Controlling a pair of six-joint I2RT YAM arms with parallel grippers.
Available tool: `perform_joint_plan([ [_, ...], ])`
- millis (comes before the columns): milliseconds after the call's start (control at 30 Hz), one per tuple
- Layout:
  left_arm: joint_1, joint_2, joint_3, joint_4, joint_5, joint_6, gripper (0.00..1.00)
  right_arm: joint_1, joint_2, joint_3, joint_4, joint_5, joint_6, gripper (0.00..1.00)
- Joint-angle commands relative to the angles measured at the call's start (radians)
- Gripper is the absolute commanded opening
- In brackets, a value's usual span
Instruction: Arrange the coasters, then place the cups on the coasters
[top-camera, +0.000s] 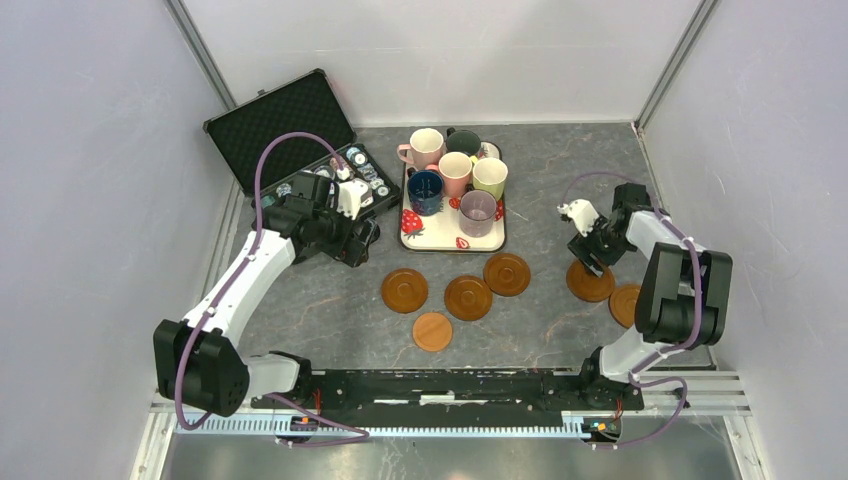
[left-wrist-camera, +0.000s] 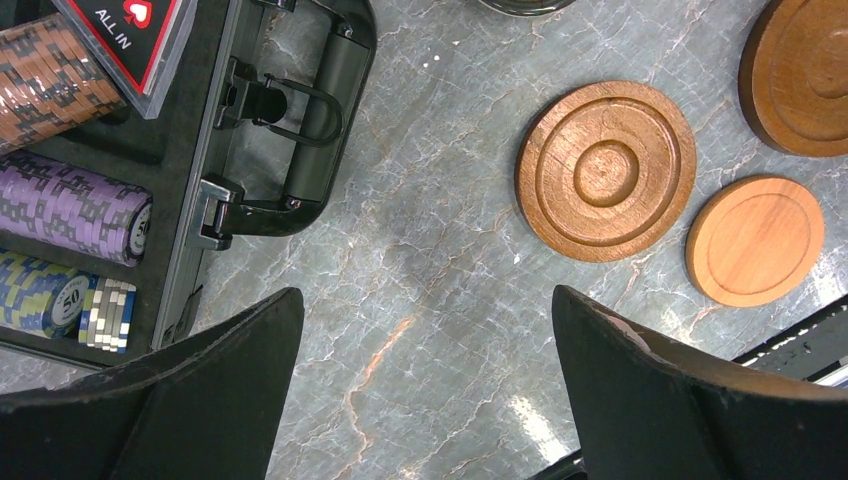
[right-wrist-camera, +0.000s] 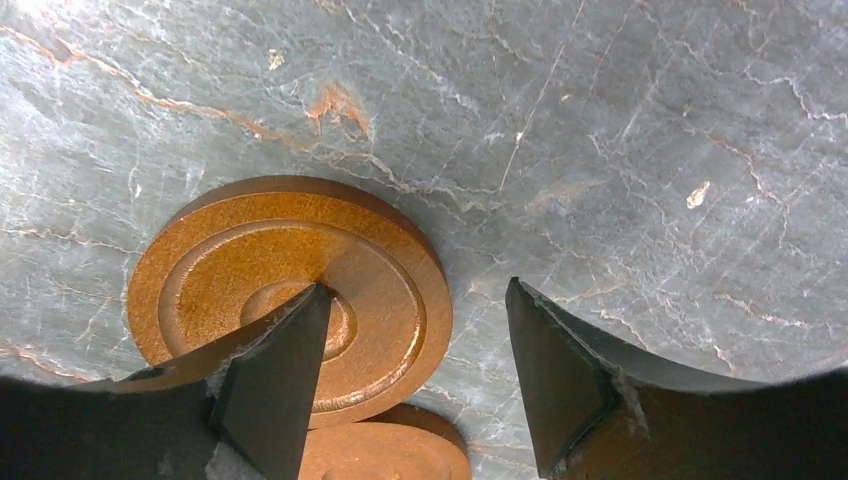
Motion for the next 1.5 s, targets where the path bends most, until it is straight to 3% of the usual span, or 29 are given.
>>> perform_joint_plan([
  [0,0.001,-0.027,0.026,0.016,0.041,-0.028,1.00,-0.004,0.086,0.055,0.022,-0.051,0.001,0.70],
  [200,0.000,-0.024,0.034,0.011,0.045,-0.023,1.00,0.008,0.220,0.199,-0.005,-0.193,0.091,0.62],
  [333,0.000,-0.020,0.052,0.001,0.039,-0.011,1.00,0.020,0.301,0.296,0.040,-0.205,0.162,0.58],
  [967,0.000,0.002,0.062,0.031,-0.048,-0.018,1.00,0.105,0.690,0.876,0.168,-0.138,0.453,0.56],
  [1233,0.000,0.039,0.080,0.031,-0.042,-0.035,1.00,0.105,0.726,0.946,0.189,-0.127,0.493,0.55],
  [1467,0.000,0.034,0.081,0.024,-0.031,-0.046,1.00,0.101,0.620,0.982,0.182,-0.206,0.516,0.61],
])
